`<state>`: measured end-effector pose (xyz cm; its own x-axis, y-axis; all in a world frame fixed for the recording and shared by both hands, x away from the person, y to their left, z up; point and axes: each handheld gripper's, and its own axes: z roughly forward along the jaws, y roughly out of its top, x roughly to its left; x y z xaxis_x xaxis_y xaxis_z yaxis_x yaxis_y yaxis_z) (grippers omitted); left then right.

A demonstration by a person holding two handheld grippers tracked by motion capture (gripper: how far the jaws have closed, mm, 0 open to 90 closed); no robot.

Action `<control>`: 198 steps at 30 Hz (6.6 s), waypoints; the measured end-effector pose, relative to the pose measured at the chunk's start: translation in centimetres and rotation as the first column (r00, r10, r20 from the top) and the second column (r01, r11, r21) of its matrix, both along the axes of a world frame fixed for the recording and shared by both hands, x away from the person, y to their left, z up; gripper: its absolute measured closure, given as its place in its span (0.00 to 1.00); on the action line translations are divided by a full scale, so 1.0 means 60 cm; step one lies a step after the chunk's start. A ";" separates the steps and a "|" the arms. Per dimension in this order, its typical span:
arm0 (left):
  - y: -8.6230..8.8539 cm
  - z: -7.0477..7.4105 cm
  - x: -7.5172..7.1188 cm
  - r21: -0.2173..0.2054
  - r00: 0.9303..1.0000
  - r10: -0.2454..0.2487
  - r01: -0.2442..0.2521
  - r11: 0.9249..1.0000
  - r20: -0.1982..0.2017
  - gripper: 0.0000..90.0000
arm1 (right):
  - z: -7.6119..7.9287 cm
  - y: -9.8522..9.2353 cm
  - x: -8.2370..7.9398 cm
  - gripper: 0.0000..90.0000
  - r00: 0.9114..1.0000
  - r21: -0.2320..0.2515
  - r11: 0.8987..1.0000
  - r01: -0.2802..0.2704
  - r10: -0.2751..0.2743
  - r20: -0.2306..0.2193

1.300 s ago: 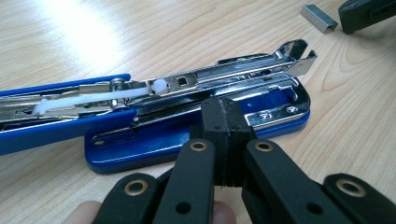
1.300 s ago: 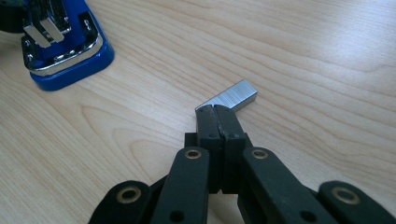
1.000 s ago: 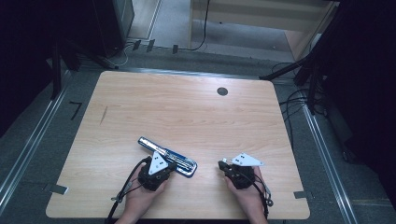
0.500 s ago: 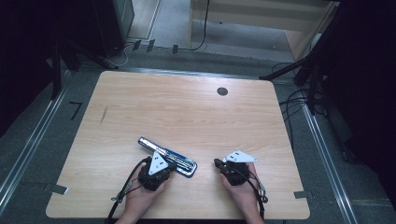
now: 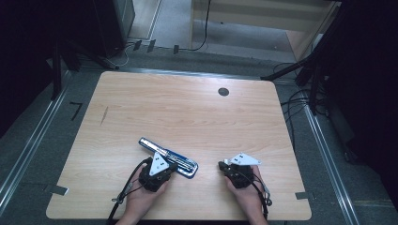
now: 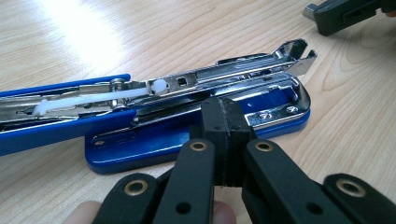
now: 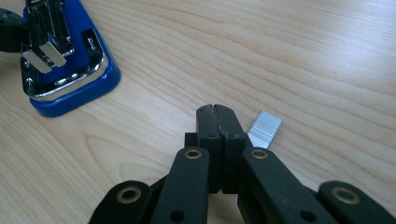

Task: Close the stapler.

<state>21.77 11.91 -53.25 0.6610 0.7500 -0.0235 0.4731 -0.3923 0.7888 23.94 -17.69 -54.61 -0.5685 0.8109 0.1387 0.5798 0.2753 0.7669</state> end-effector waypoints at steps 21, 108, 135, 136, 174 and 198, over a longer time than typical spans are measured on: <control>0.000 0.000 0.000 -0.003 1.000 0.000 0.000 1.000 -0.003 1.00 | -0.001 -0.052 -0.010 1.00 1.000 -0.029 1.000 -0.004 0.004 0.016; 0.000 0.000 0.000 0.000 1.000 -0.001 0.001 1.000 -0.001 1.00 | 0.024 -0.064 0.024 0.89 0.983 0.008 0.983 -0.181 0.181 0.028; 0.001 0.000 0.000 -0.003 1.000 -0.001 0.001 1.000 -0.003 1.00 | 0.069 0.009 0.029 0.89 0.965 0.022 0.967 -0.253 0.251 0.071; 0.001 0.000 0.000 -0.002 1.000 -0.001 0.001 1.000 -0.003 1.00 | 0.071 0.011 0.029 0.89 0.965 0.026 0.966 -0.257 0.254 0.069; 0.000 0.000 0.000 -0.005 1.000 0.002 -0.002 1.000 -0.003 1.00 | 0.081 0.114 0.033 0.89 0.927 0.040 0.927 -0.373 0.371 0.064; 0.001 0.000 0.001 -0.005 1.000 0.001 -0.001 1.000 -0.003 1.00 | 0.077 0.152 0.036 0.89 0.914 0.016 0.915 -0.404 0.403 0.039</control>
<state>21.82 11.94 -53.25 0.6604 0.7504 -0.0290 0.4757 -0.3881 0.7893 26.13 -8.57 -50.01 -0.8514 0.5083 0.1291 0.3961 0.4621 0.7934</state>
